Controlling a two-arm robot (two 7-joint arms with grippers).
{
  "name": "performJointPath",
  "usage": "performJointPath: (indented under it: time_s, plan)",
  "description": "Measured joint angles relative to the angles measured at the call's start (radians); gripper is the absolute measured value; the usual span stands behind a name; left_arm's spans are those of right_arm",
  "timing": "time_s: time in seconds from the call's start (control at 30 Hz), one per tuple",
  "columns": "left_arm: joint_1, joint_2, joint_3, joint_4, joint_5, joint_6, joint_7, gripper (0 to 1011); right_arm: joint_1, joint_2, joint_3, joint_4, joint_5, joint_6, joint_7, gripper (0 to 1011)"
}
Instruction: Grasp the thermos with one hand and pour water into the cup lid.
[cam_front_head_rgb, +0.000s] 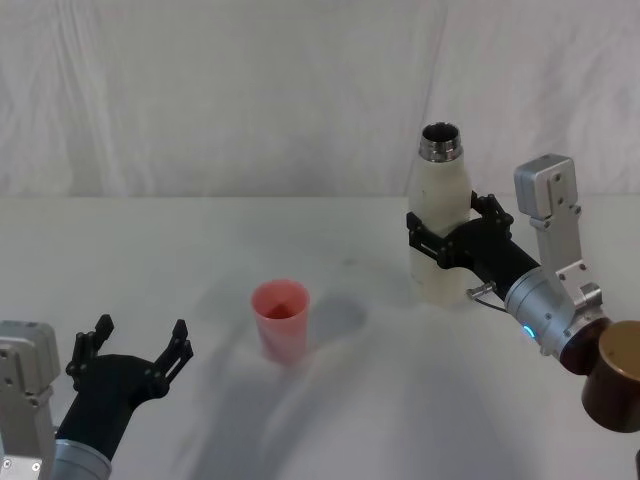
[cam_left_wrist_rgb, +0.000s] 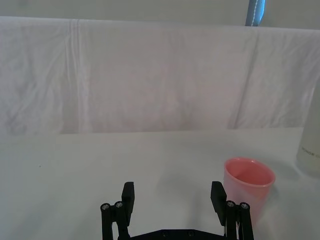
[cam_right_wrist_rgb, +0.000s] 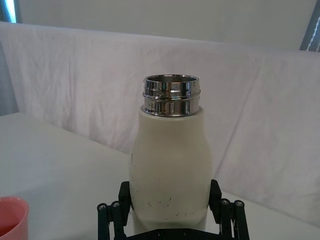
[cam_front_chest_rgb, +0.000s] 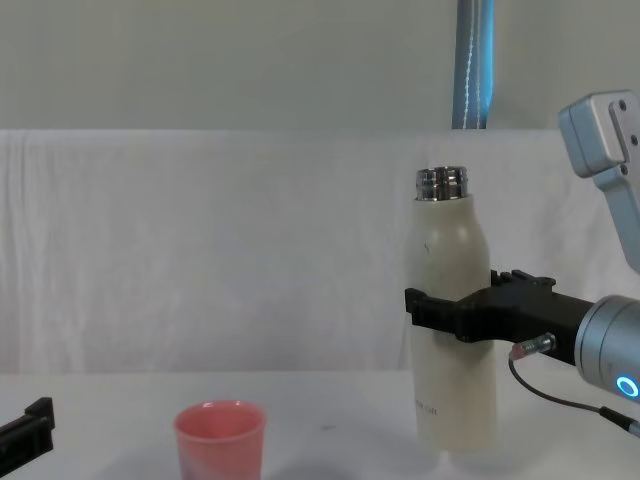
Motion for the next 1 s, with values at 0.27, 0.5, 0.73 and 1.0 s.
performJointPath:
  time_s: [0.27,0.5,0.73,1.0]
  plan:
    - [0.000,0.000,0.000,0.000,0.000,0.000,0.000,1001,0.011,-0.013,0.007,0.029,0.010,0.003,-0.019,950]
    - [0.000,0.000,0.000,0.000,0.000,0.000,0.000,1001,0.006,-0.023,0.024,0.034,0.024,0.020,-0.040,950]
    - [0.000,0.000,0.000,0.000,0.000,0.000,0.000,1001,0.000,-0.031,0.043,0.042,0.033,0.033,-0.063,950]
    - [0.000,0.000,0.000,0.000,0.000,0.000,0.000,1001,0.006,-0.041,0.054,0.068,0.023,0.015,-0.087,950]
